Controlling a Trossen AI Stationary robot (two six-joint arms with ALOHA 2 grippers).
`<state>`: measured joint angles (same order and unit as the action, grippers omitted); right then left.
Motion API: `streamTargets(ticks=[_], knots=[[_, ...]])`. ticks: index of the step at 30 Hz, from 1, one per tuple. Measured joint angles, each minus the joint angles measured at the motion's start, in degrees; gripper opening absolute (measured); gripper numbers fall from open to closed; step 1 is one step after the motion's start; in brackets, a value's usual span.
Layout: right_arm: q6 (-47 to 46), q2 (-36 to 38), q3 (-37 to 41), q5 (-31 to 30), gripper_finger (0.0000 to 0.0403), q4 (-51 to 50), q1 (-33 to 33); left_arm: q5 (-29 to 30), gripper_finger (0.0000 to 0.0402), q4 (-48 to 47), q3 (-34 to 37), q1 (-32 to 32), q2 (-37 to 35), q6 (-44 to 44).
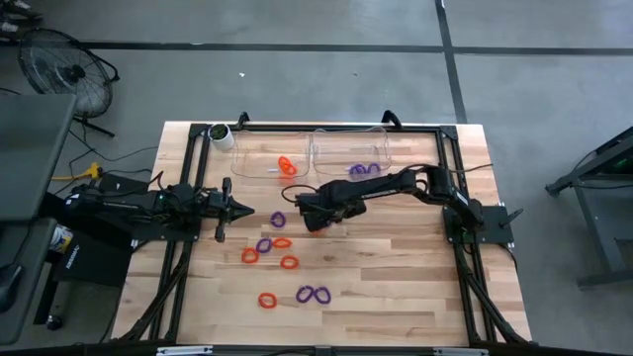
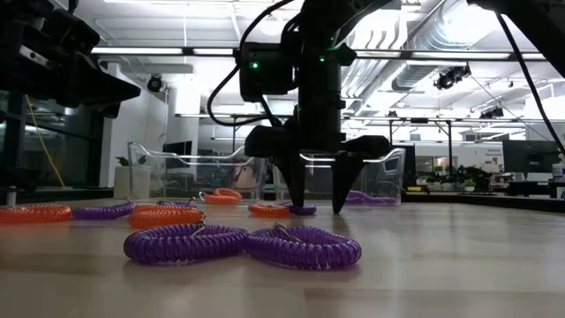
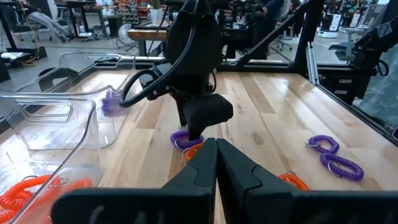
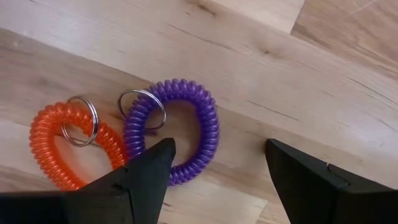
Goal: Sort spring keychains
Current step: Put the violet spring keychain into the right bin
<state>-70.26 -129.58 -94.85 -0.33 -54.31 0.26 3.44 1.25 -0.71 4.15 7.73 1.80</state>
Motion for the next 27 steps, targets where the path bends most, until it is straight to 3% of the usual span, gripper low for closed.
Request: streamTargets(ticks=[9, 27], knots=[[1.5, 0.0, 0.0, -0.2, 0.0235, 0.5, 0.0, 0.0, 0.0003, 0.0, 0.0, 0.0, 0.0, 0.0], [6.5, 0.0, -0.1, -0.3, 0.0085, 1.1, 0.0, 0.0, 0.0003, 0.0, 0.0, 0.0, 0.0, 0.0]])
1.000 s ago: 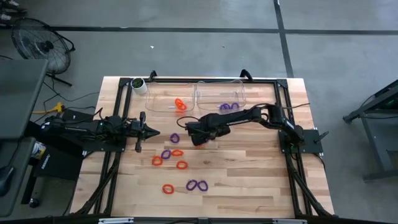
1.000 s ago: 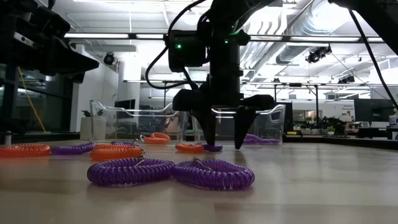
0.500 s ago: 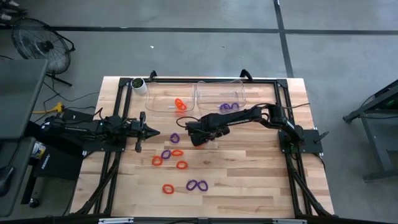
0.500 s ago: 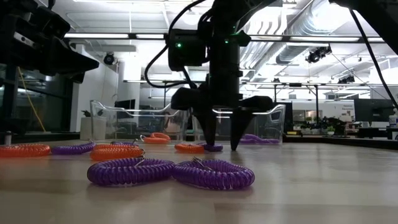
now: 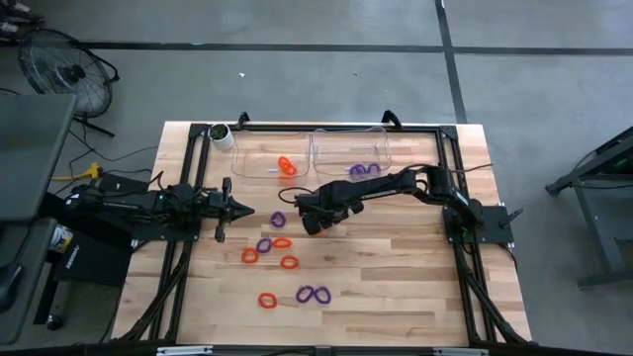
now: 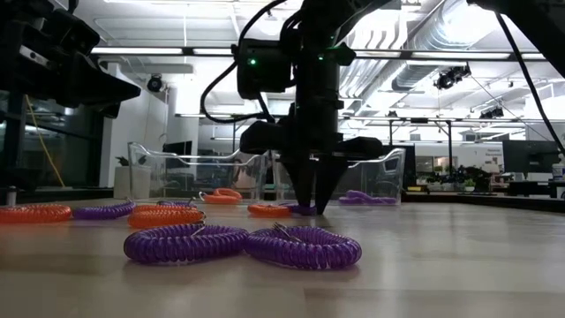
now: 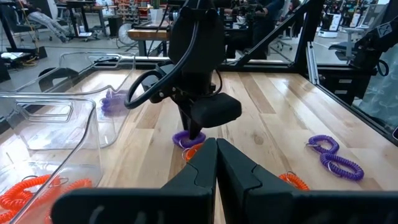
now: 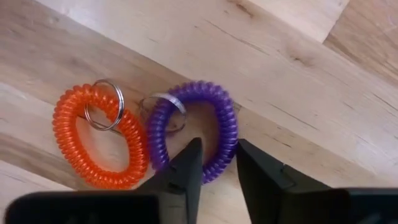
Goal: Sort spring keychains
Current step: Put the violet spring keychain into the right bin
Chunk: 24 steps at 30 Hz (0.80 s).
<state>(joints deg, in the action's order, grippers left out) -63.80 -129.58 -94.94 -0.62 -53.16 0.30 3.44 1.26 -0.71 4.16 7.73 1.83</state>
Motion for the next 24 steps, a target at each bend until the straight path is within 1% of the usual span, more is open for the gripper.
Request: streamTargets(ticks=[6, 8, 14, 19, 24], knots=[[2.7, 0.0, 0.0, 0.0, 0.0023, -0.2, 0.0, 0.0, 0.0003, 0.0, 0.0, 0.0, 0.0, 0.0], [3.9, 0.0, 0.0, 0.1, 0.0011, -0.2, 0.0, 0.0, 0.0003, 0.0, 0.0, 0.0, 0.0, 0.0], [6.4, 0.5, 0.0, 0.6, 0.0008, -0.6, 0.0, 0.0, 0.0003, 0.0, 0.0, 0.0, 0.0, 0.0], [7.3, 3.2, 0.4, -0.7, 0.0005, -1.9, -0.1, 0.0, 0.0003, 0.0, 0.0, 0.0, 0.0, 0.0], [8.2, 6.9, 0.6, -0.5, 0.0003, -4.3, -0.4, 0.0, 0.0003, 0.0, 0.0, 0.0, 0.0, 0.0]])
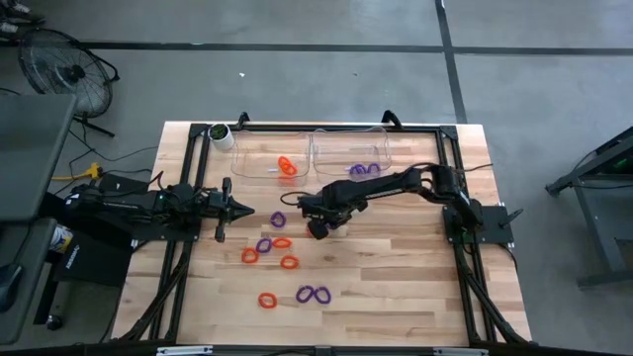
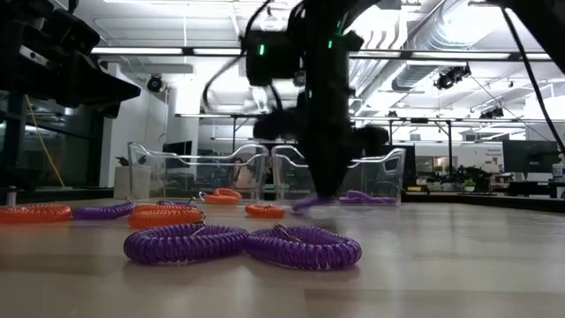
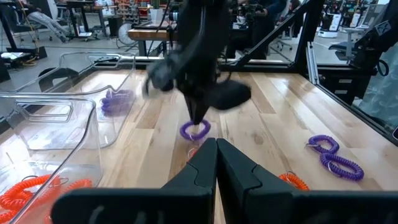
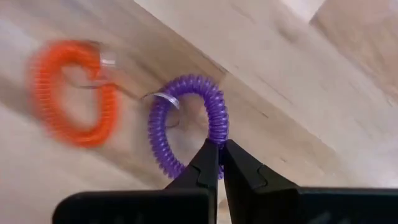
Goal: Sort spring keychains
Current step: Put the violet spring keychain into the right bin
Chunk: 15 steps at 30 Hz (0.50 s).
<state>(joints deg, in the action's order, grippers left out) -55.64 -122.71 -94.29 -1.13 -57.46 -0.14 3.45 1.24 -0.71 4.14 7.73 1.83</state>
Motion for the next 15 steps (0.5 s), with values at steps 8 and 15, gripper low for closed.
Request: streamTargets(ticks=[8, 15], knots=[[0.7, 7.6, -0.3, -3.8, 0.0001, -1.8, -0.1, 0.0, 0.0003, 0.0, 0.0, 0.0, 0.0, 0.0], [2.5, 14.3, -0.3, -12.3, 0.0001, -5.3, -2.2, 0.0, 0.0003, 0.0, 0.0, 0.0, 0.0, 0.0]])
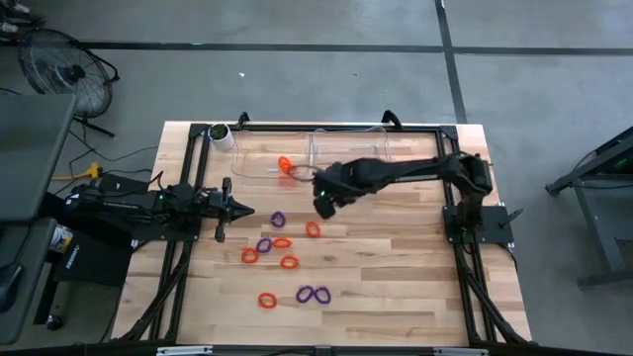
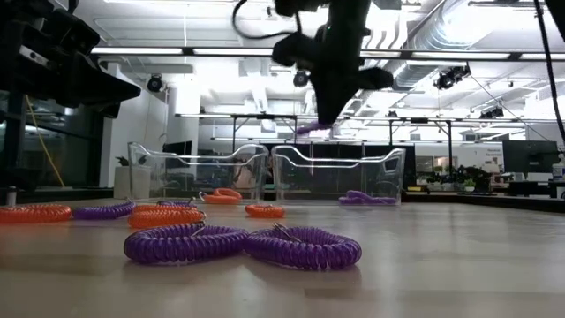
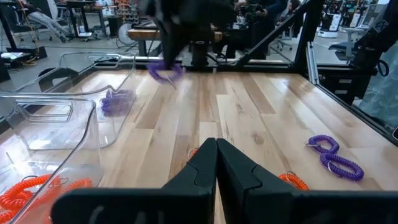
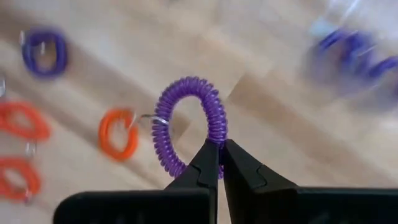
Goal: Sort spring keychains
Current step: Put the violet spring keychain into the right bin, then put the orange spring keychain into the left bin
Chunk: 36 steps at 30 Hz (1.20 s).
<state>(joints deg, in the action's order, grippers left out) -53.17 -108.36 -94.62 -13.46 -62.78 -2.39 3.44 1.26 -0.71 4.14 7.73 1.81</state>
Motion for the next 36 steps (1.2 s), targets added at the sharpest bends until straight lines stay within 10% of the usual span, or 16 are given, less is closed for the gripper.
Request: streamTargets(ticks=[19, 36], knots=[[24.6, 3.3, -0.1, -9.6, 0.0015, -1.5, -16.2, 0.0, 0.0003, 0.0, 0.0, 0.0, 0.0, 0.0], [43.5, 3.3, -0.1, -14.3, 0.0191, 2.8, -17.7, 0.0, 0.0003, 0.0, 0.0, 0.0, 0.0, 0.0]])
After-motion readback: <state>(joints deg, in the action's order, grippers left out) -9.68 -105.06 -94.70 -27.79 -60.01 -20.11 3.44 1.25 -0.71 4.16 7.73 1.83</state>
